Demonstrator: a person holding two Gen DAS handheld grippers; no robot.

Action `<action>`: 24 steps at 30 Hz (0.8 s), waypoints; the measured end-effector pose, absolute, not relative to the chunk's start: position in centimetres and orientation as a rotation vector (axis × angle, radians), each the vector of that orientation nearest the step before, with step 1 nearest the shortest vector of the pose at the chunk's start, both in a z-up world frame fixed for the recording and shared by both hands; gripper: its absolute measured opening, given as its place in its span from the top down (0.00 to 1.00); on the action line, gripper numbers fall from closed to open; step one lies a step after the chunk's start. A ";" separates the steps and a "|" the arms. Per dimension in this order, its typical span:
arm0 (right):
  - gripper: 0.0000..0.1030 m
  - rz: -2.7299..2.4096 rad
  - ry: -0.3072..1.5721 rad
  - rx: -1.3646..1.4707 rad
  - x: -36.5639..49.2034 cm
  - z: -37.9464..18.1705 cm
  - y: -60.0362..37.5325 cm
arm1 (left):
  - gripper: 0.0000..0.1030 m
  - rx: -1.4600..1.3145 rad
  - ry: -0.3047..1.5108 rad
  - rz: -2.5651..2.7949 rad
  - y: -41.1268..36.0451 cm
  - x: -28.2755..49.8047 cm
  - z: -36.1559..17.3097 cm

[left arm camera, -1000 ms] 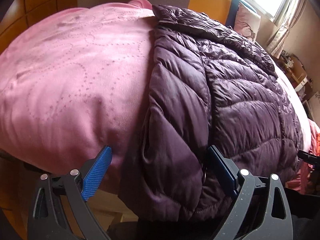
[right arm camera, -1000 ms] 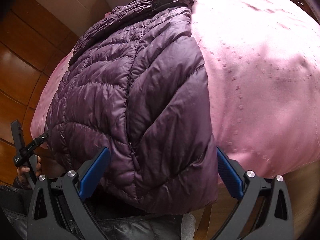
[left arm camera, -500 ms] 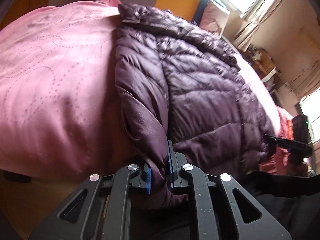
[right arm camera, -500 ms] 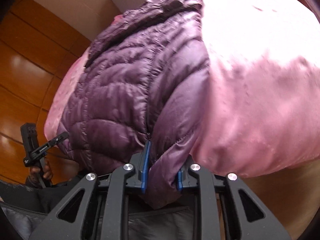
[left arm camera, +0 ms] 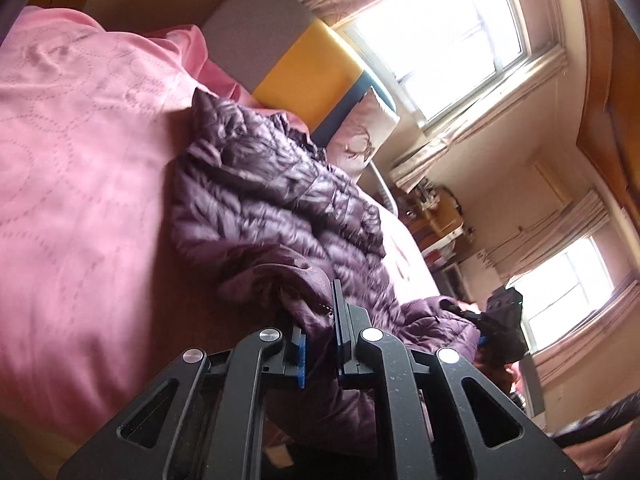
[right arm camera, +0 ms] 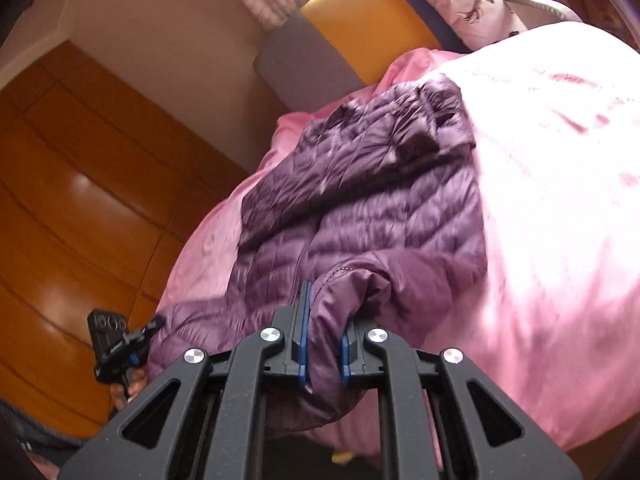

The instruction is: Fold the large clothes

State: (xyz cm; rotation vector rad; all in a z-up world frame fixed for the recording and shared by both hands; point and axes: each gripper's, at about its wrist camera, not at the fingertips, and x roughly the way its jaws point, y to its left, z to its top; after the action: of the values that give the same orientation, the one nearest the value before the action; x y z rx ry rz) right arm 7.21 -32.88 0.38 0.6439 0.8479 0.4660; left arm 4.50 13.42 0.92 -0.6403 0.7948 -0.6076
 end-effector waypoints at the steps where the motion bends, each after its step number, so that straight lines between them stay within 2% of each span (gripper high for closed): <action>1: 0.90 0.445 0.844 0.656 8.4 0.3 -33.0 | 0.91 -0.661 0.786 -0.607 13.4 5.6 1.2; 11: 0.88 0.292 0.890 0.747 18.2 -2.2 -35.5 | 0.89 -0.718 0.838 -0.446 13.3 16.2 0.5; 13: 0.83 0.275 0.897 0.747 19.3 -2.4 -35.7 | 0.74 -0.744 0.868 -0.428 13.3 17.9 0.1; 14: 0.68 0.277 0.896 0.759 19.7 -2.5 -35.8 | 0.69 -0.762 0.875 -0.422 13.6 18.5 0.0; 15: 0.62 0.284 0.894 0.779 20.0 -2.6 -36.0 | 0.56 -0.781 0.875 -0.418 14.0 18.6 -0.1; 16: 0.50 0.289 0.886 0.802 20.2 -2.6 -36.3 | 0.40 -0.814 0.861 -0.418 14.5 18.7 0.0; 17: 0.37 0.295 0.874 0.815 20.2 -2.5 -36.5 | 0.32 -0.842 0.836 -0.410 15.1 18.6 0.2; 18: 0.30 0.307 0.855 0.827 20.2 -2.4 -36.6 | 0.26 -0.852 0.805 -0.379 15.8 18.3 0.4; 19: 0.19 0.314 0.836 0.836 20.0 -2.2 -36.8 | 0.25 -0.846 0.792 -0.360 16.2 18.1 0.7; 20: 0.14 0.310 0.818 0.830 19.6 -1.9 -36.9 | 0.25 -0.833 0.790 -0.348 16.5 18.1 0.7; 24: 0.10 0.285 0.808 0.753 17.3 -1.9 -36.8 | 0.25 -0.749 0.840 -0.295 16.7 17.6 -1.3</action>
State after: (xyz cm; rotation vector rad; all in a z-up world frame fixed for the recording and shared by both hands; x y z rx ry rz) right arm 17.31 -36.78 -1.88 0.7527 0.8081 0.2854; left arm 17.61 16.74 -1.28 -0.7493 0.8400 -0.2946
